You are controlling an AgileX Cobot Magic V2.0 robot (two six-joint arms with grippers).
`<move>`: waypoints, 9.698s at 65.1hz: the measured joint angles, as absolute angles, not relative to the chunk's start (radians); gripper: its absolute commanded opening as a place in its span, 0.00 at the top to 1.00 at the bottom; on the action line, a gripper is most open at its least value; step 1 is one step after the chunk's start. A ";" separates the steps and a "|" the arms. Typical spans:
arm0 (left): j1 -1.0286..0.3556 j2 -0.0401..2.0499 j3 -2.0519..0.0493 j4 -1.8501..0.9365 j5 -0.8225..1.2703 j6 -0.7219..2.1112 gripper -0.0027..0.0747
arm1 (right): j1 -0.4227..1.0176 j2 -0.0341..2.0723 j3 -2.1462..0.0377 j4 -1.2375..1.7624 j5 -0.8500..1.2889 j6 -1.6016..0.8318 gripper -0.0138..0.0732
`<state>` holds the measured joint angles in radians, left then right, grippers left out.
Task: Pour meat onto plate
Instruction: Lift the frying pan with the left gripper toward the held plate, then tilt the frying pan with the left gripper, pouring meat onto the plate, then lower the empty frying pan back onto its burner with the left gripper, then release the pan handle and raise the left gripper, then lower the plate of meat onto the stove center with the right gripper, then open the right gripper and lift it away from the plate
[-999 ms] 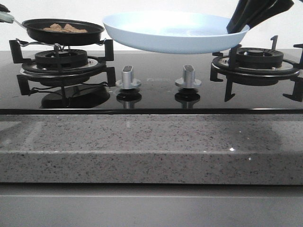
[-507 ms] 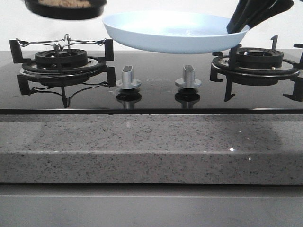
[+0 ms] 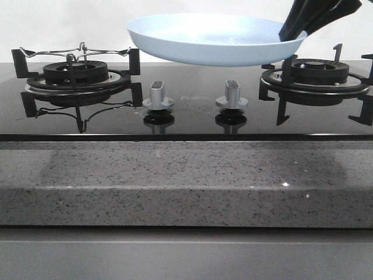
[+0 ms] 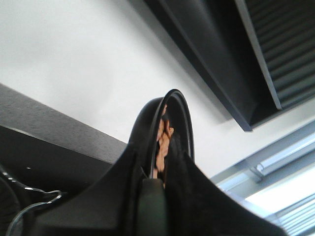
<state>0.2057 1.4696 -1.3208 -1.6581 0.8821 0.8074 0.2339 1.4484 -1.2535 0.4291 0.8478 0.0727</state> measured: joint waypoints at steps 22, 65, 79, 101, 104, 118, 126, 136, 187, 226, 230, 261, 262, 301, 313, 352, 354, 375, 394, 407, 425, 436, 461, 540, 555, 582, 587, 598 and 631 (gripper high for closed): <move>0.030 1.434 -1.321 -1.556 0.850 0.834 0.99 | 0.234 1.448 -1.254 0.429 0.848 0.073 0.92; -0.232 1.355 -1.313 -1.345 0.654 1.088 0.99 | 0.234 1.448 -1.254 0.429 0.848 0.073 0.92; -0.293 1.309 -1.313 -1.326 0.651 1.221 0.99 | 0.234 1.448 -1.254 0.429 0.848 0.073 0.92; -0.389 1.309 -1.313 -1.276 0.642 1.425 0.99 | 0.234 1.448 -1.254 0.429 0.848 0.073 0.92; -0.392 1.309 -1.313 -1.274 0.640 1.454 0.99 | 0.234 1.448 -1.254 0.429 0.848 0.073 0.92; -0.393 1.309 -1.313 -1.257 0.635 1.551 0.99 | 0.234 1.448 -1.254 0.429 0.848 0.073 0.92; -0.393 1.309 -1.313 -1.253 0.635 1.614 0.99 | 0.234 1.448 -1.254 0.429 0.848 0.073 0.92; -0.393 1.309 -1.313 -1.252 0.635 1.674 0.99 | 0.234 1.448 -1.254 0.429 0.848 0.073 0.92; -0.400 1.261 -1.313 -1.262 0.613 1.666 0.99 | 0.234 1.448 -1.254 0.429 0.848 0.073 0.92; 0.121 1.423 -1.313 -1.590 0.618 0.940 0.99 | 0.234 1.448 -1.254 0.429 0.848 0.073 0.92; 0.161 1.464 -1.313 -1.632 0.663 0.914 0.99 | 0.234 1.448 -1.254 0.429 0.848 0.073 0.92; 0.241 1.717 -1.313 -1.724 0.807 0.836 0.99 | 0.234 1.448 -1.254 0.429 0.848 0.073 0.92; 0.241 1.720 -1.313 -1.725 0.807 0.836 0.99 | 0.234 1.448 -1.254 0.429 0.848 0.073 0.92; 0.285 1.755 -1.313 -1.624 0.841 0.747 0.99 | 0.234 1.448 -1.254 0.429 0.848 0.073 0.92; 0.286 1.768 -1.313 -1.620 0.843 0.733 0.99 | 0.234 1.448 -1.254 0.429 0.848 0.073 0.92; 0.298 1.787 -1.313 -1.608 0.824 0.701 0.99 | 0.234 1.448 -1.252 0.429 0.848 0.073 0.92; 0.298 1.787 -1.313 -1.604 0.824 0.699 0.98 | 0.234 1.448 -1.252 0.429 0.848 0.073 0.92; 0.298 1.787 -1.313 -1.547 0.835 0.697 0.46 | 0.234 1.448 -1.252 0.429 0.848 0.073 0.92; 0.328 1.787 -1.368 -1.409 0.855 0.700 0.39 | 0.234 1.448 -1.252 0.429 0.848 0.073 0.92; 0.370 1.755 -1.447 -1.169 0.881 0.643 0.39 | 0.234 1.448 -1.252 0.429 0.848 0.073 0.92; 0.343 1.582 -1.514 -0.769 0.885 0.499 0.40 | 0.234 1.448 -1.252 0.429 0.848 0.073 0.92; 0.138 1.434 -1.503 -0.556 0.885 0.420 0.40 | 0.234 1.448 -1.252 0.429 0.848 0.073 0.92; -0.120 1.066 -1.116 -0.129 0.760 0.143 0.40 | 0.234 1.448 -1.252 0.429 0.848 0.073 0.92; -0.102 0.802 -0.881 -0.143 0.731 0.129 0.40 | 0.234 1.781 -1.734 0.337 1.019 -0.009 0.92; -0.102 0.802 -0.881 -0.143 0.731 0.129 0.40 | 0.234 1.971 -1.963 0.327 1.055 -0.009 0.92; -0.102 0.802 -0.881 -0.143 0.730 0.129 0.40 | 0.234 2.158 -2.089 0.263 1.048 -0.007 0.92; -0.102 0.802 -0.881 -0.143 0.730 0.129 0.40 | 0.234 2.162 -2.091 0.248 1.041 0.000 0.92; -0.102 0.802 -0.881 -0.143 0.730 0.129 0.40 | 0.234 2.162 -2.091 0.224 1.036 0.014 0.84; -0.102 0.802 -0.881 -0.143 0.728 0.129 0.40 | 0.234 2.098 -2.091 0.201 1.035 0.016 0.39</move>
<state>-0.1024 0.8016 -0.8806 -0.1430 0.7279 0.1286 0.2339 2.0984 -2.0910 0.2010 1.0349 0.0159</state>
